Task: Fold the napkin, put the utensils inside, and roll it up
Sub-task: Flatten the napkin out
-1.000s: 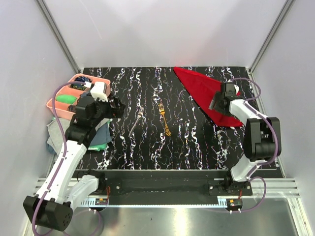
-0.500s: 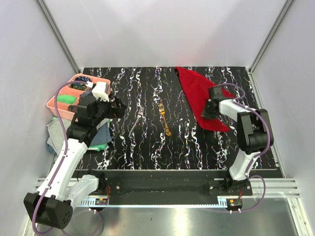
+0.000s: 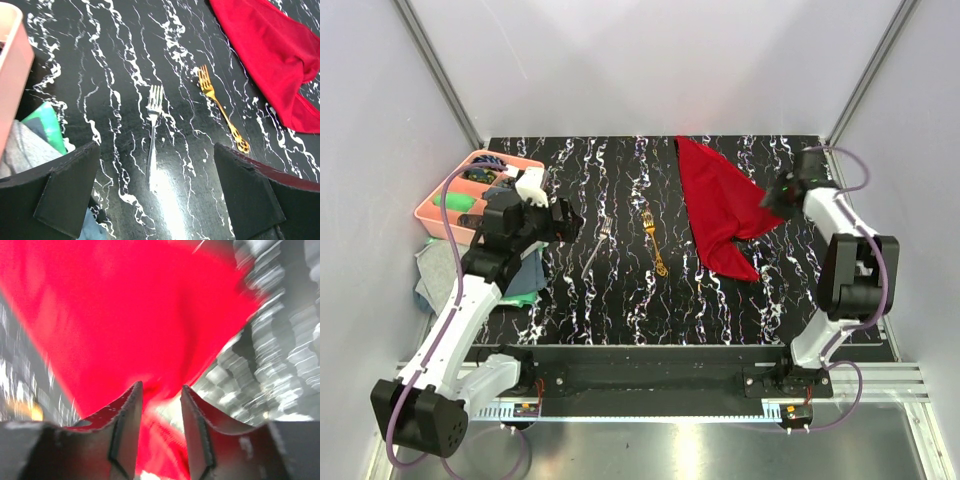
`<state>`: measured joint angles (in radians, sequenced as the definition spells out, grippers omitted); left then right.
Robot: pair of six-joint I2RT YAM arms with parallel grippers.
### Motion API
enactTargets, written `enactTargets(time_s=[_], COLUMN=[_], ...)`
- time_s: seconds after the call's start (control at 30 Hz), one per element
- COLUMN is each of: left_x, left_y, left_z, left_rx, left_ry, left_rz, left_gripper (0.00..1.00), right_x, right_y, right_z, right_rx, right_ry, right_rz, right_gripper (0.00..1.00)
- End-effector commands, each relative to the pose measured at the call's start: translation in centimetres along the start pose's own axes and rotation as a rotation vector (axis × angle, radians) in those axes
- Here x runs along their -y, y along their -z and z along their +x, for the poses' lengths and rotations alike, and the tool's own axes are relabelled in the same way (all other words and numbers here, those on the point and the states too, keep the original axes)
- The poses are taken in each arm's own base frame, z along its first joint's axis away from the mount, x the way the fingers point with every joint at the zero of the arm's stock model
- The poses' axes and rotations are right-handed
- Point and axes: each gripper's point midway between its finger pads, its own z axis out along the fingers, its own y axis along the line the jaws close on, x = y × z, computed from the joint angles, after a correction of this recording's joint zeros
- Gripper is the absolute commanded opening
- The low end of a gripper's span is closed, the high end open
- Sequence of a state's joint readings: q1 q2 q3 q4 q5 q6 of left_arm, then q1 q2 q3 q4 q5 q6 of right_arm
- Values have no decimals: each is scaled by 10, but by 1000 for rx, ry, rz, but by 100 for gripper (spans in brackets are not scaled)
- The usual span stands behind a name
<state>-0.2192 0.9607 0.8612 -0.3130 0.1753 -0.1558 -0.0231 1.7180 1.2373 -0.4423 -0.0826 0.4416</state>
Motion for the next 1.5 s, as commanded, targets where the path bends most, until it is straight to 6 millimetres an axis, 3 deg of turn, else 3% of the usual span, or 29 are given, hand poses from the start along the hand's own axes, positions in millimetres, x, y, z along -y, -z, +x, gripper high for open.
enactTargets(time_s=[0.0,0.17,0.37,0.47,0.7,1.17,1.37,1.47], left_x=[12,11,11,11,10,8,8,8], left_y=[-2,-1,-2,-3,-4,-4,-4,-4], left_z=[-10,-9,-9,-8,-6,-6,-7,-8], left_rx=[23,24,22,16,7,5,7,10], left_ry=[-8,-26,-30,-27,-27,-25,-25,-26], left_rz=[62,59,55,59,53,42,42,41], left_gripper=[99,99,99,99,99,99,99,99], right_x=[37,62,78,88,90,86,83,79], right_y=[-22,-59,-80,-83,-86,-101,-102,-100], right_z=[-46,-61,-72,-77,-85,-62,-56,-56], right_rx=[45,19,16,24,31,-49,-70,-73], right_ry=[-30,-66,-45,-39,-14,-13,-2,5], right_rz=[87,137,180,213,209,145,120,99], right_gripper=[43,40,39,39,38,36,27,10])
